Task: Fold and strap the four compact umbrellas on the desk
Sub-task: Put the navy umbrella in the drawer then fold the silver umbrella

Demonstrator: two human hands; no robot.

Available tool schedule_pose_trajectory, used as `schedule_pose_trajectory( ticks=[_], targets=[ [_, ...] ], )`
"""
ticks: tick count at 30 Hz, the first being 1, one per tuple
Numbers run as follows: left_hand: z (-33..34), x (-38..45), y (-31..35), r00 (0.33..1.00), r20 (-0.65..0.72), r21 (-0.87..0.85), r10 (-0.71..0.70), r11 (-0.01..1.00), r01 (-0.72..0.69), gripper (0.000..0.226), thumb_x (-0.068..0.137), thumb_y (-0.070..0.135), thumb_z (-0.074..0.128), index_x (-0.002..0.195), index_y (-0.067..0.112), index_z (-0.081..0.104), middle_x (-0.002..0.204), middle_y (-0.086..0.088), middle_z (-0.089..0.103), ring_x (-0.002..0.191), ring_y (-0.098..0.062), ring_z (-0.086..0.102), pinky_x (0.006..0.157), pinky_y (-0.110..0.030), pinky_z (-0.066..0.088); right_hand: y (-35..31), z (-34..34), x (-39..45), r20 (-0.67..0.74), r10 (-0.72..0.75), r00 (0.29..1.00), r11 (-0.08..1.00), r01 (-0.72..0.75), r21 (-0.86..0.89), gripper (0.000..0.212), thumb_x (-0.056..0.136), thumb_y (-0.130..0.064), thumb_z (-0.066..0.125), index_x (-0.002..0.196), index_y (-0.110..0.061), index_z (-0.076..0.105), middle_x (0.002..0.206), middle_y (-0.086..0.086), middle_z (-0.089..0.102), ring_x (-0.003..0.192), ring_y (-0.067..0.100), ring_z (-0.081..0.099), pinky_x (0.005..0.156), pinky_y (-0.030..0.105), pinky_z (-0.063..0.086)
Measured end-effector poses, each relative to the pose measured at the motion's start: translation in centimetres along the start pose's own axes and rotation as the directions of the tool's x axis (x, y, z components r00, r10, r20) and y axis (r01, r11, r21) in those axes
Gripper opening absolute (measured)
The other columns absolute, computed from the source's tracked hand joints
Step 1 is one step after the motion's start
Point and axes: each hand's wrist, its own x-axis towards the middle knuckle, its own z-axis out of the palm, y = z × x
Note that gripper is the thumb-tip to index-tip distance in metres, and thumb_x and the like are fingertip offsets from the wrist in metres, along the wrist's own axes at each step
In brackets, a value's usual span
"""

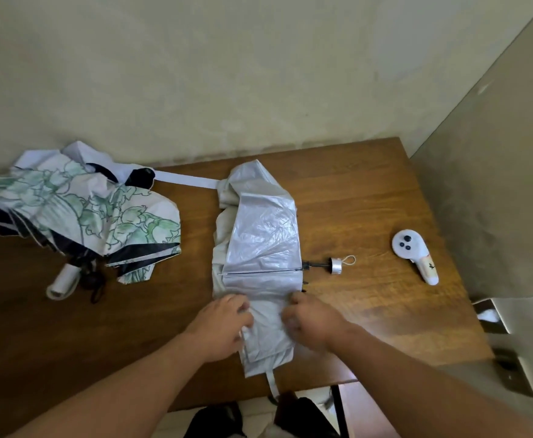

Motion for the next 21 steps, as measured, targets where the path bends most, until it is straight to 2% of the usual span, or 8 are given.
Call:
schedule_pose_trajectory(
  ticks=[3,6,8,10,12,14,17,21],
  targets=[
    [-4.0,1.0,-0.6,0.982,-0.157,-0.202,-0.101,0.977,0.068,0.011,0.095,0.034,0.064,0.102,0.030,0.072,0.107,0.012,0.062,0.104,-0.013,0.061,0.085,-0.034,0.053,0.6,-4.7,0.8,-0.116,0.123,0.986,0.962,-0.090,0.259,0.008,0.093,-0.024,0.064,0.088,-0.028,0.069,0.090,-0.010,0.069,0.087,0.015,0.064,0.074,0.029,0.046],
    [-8.2,3.8,-1.7,0.806,-0.421,-0.452,-0.416,0.867,0.211,0.013,0.094,0.027,0.067,0.105,0.027,0.075,0.109,0.005,0.063,0.101,-0.019,0.059,0.086,-0.038,0.054,1.4,-9.4,2.1,-0.384,0.362,0.850,0.860,-0.145,0.490,0.009,0.093,-0.026,0.063,0.096,-0.026,0.072,0.093,-0.009,0.074,0.088,0.016,0.068,0.079,0.031,0.052],
    [-10.8,5.9,-2.6,0.747,-0.290,-0.667,-0.598,0.686,0.290,0.048,0.088,0.034,0.071,0.135,0.034,0.061,0.135,0.001,0.059,0.119,-0.024,0.058,0.099,-0.042,0.052,1.4,-11.6,3.2,-0.439,0.394,0.808,0.844,-0.129,0.521,0.024,0.092,-0.025,0.063,0.115,-0.026,0.069,0.107,-0.003,0.070,0.102,0.020,0.065,0.088,0.032,0.052],
    [-12.8,7.4,-3.0,0.794,-0.045,-0.842,-0.606,0.451,0.296,0.094,0.073,0.047,0.077,0.153,0.052,0.029,0.154,0.004,0.048,0.130,-0.024,0.055,0.105,-0.048,0.052,1.3,-13.3,4.5,-0.362,0.363,0.859,0.847,-0.142,0.512,0.060,0.090,-0.028,0.062,0.147,-0.037,0.047,0.135,0.002,0.060,0.128,0.027,0.053,0.108,0.042,0.046],
    [-13.9,8.0,-2.5,0.855,0.056,-0.887,-0.516,0.368,0.281,0.116,0.071,0.047,0.081,0.155,0.062,0.002,0.166,0.004,0.033,0.141,-0.023,0.047,0.110,-0.047,0.049,0.7,-14.0,5.3,-0.235,0.347,0.908,0.806,-0.160,0.570,0.086,0.087,-0.032,0.063,0.156,-0.055,0.017,0.153,0.000,0.049,0.141,0.033,0.042,0.116,0.054,0.039],
    [-14.2,7.8,-1.4,0.885,0.057,-0.916,-0.461,0.329,0.230,0.120,0.081,0.035,0.083,0.158,0.055,-0.006,0.169,0.001,0.029,0.148,-0.021,0.041,0.114,-0.044,0.045,-0.2,-14.2,5.6,-0.188,0.320,0.928,0.642,-0.067,0.764,0.099,0.088,-0.024,0.069,0.159,-0.056,0.007,0.150,0.000,0.054,0.132,0.026,0.056,0.109,0.054,0.049],
    [-13.9,6.7,-0.4,0.865,-0.045,-0.971,-0.499,0.227,0.080,0.109,0.081,0.024,0.084,0.160,0.050,0.014,0.153,0.000,0.053,0.134,-0.016,0.057,0.109,-0.044,0.051,-1.3,-14.4,4.6,-0.279,0.401,0.873,0.401,0.107,0.910,0.083,0.093,-0.002,0.070,0.160,-0.028,0.029,0.118,0.009,0.069,0.103,0.022,0.073,0.096,0.049,0.060],
    [-13.4,4.5,0.3,0.854,-0.117,-0.993,-0.506,0.067,-0.096,0.083,0.084,0.023,0.081,0.150,0.050,0.039,0.127,0.003,0.071,0.116,-0.017,0.069,0.107,-0.050,0.052,-1.9,-13.8,3.4,-0.261,0.430,0.865,0.167,0.207,0.964,0.052,0.086,-0.004,0.080,0.127,-0.030,0.061,0.124,0.024,0.069,0.097,0.028,0.075,0.085,0.045,0.061]
  ],
)
